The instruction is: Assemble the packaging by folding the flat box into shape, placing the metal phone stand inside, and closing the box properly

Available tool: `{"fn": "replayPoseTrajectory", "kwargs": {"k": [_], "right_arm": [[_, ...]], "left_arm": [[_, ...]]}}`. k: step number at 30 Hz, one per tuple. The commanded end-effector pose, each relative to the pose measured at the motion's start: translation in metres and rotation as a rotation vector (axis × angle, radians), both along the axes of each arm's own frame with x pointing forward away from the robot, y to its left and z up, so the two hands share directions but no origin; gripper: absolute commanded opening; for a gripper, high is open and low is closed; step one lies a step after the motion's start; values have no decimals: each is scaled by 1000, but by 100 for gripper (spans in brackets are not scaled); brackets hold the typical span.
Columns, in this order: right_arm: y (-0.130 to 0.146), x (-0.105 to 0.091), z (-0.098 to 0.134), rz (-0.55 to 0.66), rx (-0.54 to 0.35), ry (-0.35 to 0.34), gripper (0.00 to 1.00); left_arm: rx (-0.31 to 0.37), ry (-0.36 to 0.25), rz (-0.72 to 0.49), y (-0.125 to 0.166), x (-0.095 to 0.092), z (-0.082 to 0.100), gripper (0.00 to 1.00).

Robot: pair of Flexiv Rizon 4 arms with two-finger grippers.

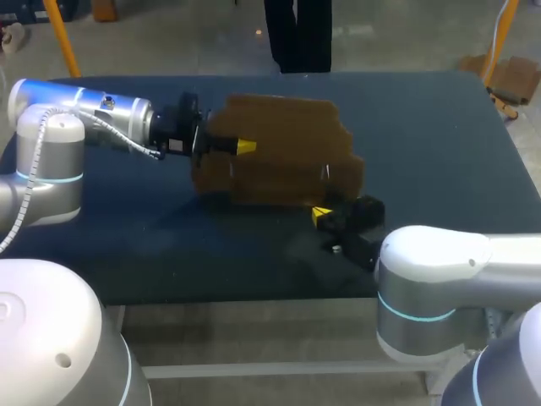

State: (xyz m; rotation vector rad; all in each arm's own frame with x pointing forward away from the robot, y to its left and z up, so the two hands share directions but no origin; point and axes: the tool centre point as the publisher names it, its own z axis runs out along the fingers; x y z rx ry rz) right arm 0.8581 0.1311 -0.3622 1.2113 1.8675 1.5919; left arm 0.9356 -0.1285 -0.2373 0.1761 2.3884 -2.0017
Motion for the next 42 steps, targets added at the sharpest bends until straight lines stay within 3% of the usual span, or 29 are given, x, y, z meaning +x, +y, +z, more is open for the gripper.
{"fn": "replayPoseTrajectory", "kwargs": {"k": [1,13,20,32,36,42], "right_arm": [[-22,-15,4,118,51,-11,0],[-55,-32,2,148,73,-18,0],[-73,-40,4,135,17,-42,0],[-109,-41,1,131,33,-22,0],[-119,-38,2,125,16,-36,0],[-127,-31,-1,108,-93,-57,0]], "left_arm": [[0,-1,0,1,0,-2,0],[0,-1,0,1,0,-2,0],[0,-1,0,1,0,-2,0],[0,-1,0,1,0,-2,0],[0,-1,0,1,0,-2,0],[0,-1,0,1,0,-2,0]]}}
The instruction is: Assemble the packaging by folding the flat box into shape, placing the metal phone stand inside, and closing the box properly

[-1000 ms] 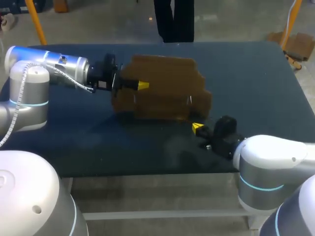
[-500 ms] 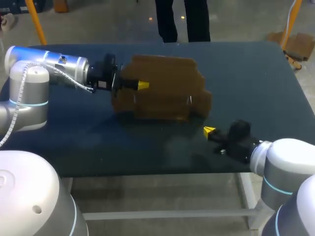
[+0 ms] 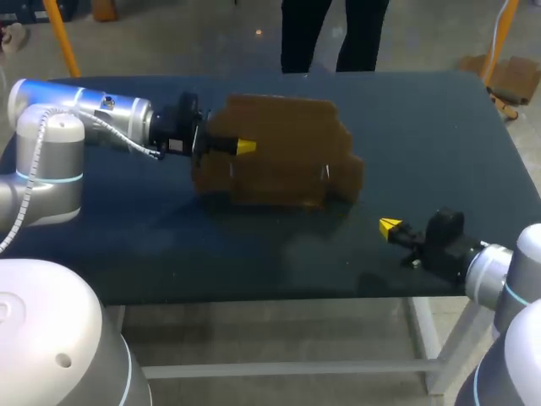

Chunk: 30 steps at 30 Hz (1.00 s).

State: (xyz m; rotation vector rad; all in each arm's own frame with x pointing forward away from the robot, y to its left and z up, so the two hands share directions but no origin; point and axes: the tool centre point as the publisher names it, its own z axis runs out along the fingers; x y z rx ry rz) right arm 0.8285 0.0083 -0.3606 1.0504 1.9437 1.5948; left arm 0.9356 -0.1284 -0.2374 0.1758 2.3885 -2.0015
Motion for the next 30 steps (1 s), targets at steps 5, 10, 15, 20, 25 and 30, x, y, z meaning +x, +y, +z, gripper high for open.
{"fn": "replayPoseTrajectory", "kwargs": {"k": [5,10,15,20,25,30], "right_arm": [[-9,4,-3,7,-85,-23,16],[-13,10,-4,27,-104,-34,48],[-24,18,-2,45,-111,-48,93],[-28,34,-6,70,-131,-50,100],[-25,48,-7,96,-154,-69,100],[-20,61,-3,129,-184,-92,100]], "left_arm": [[0,-1,0,1,0,-2,0],[0,-1,0,1,0,-2,0],[0,-1,0,1,0,-2,0],[0,-1,0,1,0,-2,0],[0,-1,0,1,0,-2,0],[0,-1,0,1,0,-2,0]]}}
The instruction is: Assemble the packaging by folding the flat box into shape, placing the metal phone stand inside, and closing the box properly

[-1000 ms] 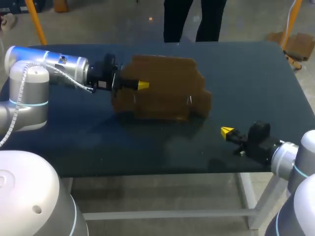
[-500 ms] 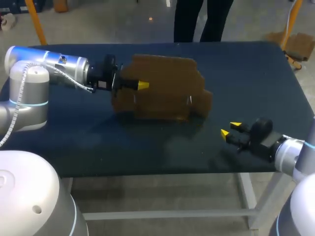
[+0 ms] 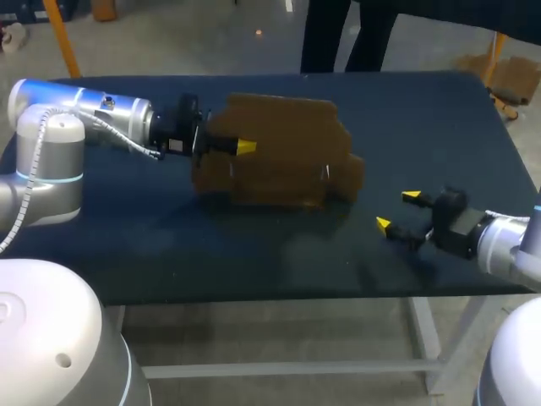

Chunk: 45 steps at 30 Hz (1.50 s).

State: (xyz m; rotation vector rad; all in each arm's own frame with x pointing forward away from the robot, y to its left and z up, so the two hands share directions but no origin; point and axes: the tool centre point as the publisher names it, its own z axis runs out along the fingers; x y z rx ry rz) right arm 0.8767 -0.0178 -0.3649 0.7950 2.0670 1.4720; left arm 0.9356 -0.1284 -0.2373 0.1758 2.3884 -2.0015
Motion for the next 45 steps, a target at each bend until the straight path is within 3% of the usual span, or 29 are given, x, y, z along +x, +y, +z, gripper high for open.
{"fn": "replayPoseTrajectory", "kwargs": {"k": [1,10,15,23,31,38,45], "right_arm": [[7,15,2,21,-10,-1,100],[23,43,-1,75,-21,-7,100],[28,59,-4,90,-1,-5,92],[39,77,-9,102,21,-7,87],[51,87,-10,113,31,-12,56],[60,90,-10,123,35,-14,53],[67,91,-11,128,40,-11,37]], "left_arm": [[0,-1,0,1,0,-2,0],[0,-1,0,1,0,-2,0],[0,-1,0,1,0,-2,0],[0,-1,0,1,0,-2,0],[0,-1,0,1,0,-2,0],[0,-1,0,1,0,-2,0],[0,-1,0,1,0,-2,0]]}}
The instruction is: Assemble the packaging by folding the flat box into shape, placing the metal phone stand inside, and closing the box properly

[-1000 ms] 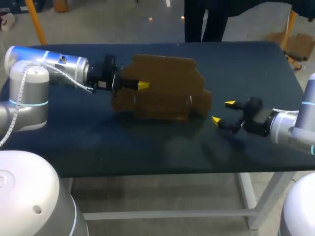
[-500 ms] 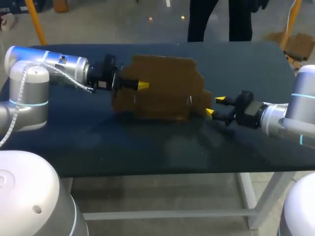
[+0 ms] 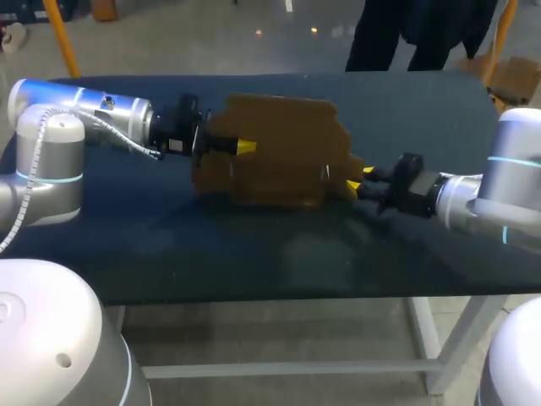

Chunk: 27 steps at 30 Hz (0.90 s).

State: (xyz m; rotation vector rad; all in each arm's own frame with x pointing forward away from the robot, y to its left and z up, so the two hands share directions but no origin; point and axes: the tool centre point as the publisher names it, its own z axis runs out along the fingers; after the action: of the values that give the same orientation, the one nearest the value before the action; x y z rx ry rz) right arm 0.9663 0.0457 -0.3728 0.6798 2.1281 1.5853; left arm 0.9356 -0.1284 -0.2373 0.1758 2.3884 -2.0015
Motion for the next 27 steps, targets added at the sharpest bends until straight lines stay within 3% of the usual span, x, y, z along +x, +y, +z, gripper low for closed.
{"fn": "replayPoseTrajectory", "kwargs": {"k": [1,5,16,23,27], "right_arm": [[4,1,-3,-4,3,-5,33],[7,-1,-2,-8,6,-8,21],[14,-10,-4,-42,25,-9,18],[17,-12,-4,-56,30,-8,0],[19,-14,-3,-64,31,-9,0]], "left_arm": [[0,-1,0,1,0,-2,0],[0,-1,0,1,0,-2,0],[0,-1,0,1,0,-2,0],[0,-1,0,1,0,-2,0],[0,-1,0,1,0,-2,0]]}}
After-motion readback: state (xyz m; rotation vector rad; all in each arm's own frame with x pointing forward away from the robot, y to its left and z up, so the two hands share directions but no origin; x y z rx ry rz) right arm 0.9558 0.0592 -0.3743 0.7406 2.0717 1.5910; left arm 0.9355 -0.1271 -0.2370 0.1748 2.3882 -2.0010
